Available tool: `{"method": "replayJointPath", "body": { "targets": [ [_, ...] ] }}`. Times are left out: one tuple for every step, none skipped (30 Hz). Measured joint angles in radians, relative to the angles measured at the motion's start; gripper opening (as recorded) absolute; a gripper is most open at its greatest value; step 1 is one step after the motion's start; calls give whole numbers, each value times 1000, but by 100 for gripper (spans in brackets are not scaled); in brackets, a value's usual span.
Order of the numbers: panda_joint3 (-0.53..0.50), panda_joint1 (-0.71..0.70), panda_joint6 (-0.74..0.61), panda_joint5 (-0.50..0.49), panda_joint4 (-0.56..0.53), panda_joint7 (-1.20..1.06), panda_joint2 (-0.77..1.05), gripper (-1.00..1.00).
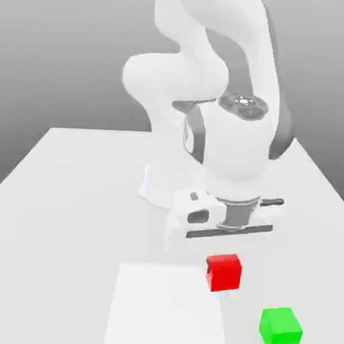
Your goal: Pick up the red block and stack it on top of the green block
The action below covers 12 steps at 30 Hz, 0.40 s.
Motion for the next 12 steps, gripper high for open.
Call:
{"method": "replayJointPath", "body": {
  "targets": [
    [16,7,-23,-6,36,-15,13,-100],
    [30,17,-46,-9,72,-33,26,-100],
    [43,27,-68,-13,107,-50,39,-100],
    [52,36,-79,-18,136,-62,58,-100],
    [54,42,-67,-28,151,-63,85,-100],
    [51,49,-45,-39,160,-58,116,-100],
    [45,55,-17,-51,165,-51,150,-100],
    [38,62,15,-64,168,-43,185,-100],
    [32,66,37,-73,171,-37,210,100],
    [32,66,37,-73,171,-37,210,100],
    [32,66,37,-73,171,-37,210,100],
    [32,66,37,-73,171,-37,210,100]
  ]
}}
